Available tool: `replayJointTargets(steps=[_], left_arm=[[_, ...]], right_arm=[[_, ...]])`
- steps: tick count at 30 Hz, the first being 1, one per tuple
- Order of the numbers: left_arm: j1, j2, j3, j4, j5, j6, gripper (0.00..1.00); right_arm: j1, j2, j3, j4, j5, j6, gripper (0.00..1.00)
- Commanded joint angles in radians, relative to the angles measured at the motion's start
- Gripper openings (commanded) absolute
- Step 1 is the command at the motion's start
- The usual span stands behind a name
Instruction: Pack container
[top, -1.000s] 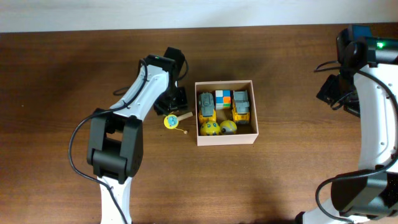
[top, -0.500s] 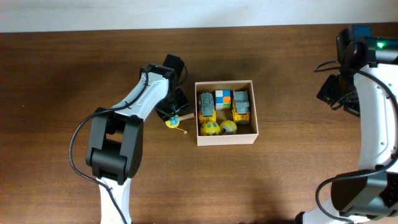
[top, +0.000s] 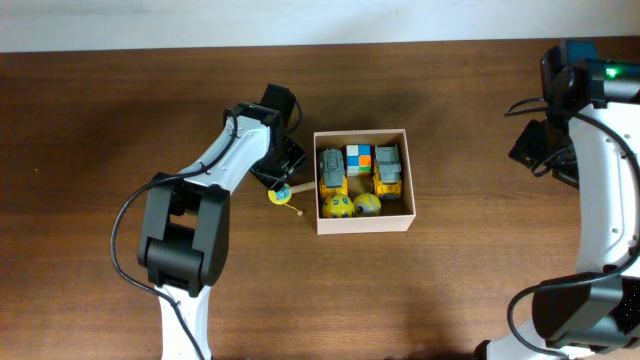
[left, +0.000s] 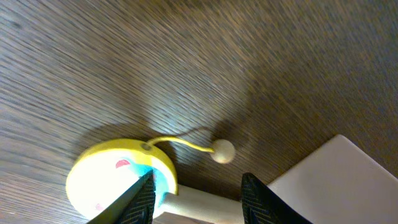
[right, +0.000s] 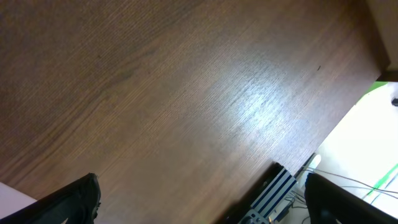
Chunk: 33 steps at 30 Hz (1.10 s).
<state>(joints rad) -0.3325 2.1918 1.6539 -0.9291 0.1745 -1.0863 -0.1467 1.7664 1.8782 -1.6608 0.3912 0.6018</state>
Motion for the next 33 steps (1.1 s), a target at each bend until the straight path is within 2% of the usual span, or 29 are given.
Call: replayJointTargets(steps=[1,5,20,33], left_arm=[[-0.005,0.020,-0.034,0.002,0.065,-0.029,0.47],[-0.005,0.020,-0.034,-0.003,0.028,-0.019,0.54],[-0.006,0.021,-0.039,-0.105,-0.271,-0.009,0.55],[-0.005,0.021,-0.084,-0.105,-0.352,0.040,0.55]], right_arm=[[-0.004,-0.004,0.002,0.001,0.005,0.009,0.99],[-0.004,-0.004,0.002,0.000,0.005,0.009,0.99],[-0.004,-0.004,0.002,0.001,0.005,0.009,0.99],[-0.004,-0.004,0.002,0.001,0.005,0.009,0.99]])
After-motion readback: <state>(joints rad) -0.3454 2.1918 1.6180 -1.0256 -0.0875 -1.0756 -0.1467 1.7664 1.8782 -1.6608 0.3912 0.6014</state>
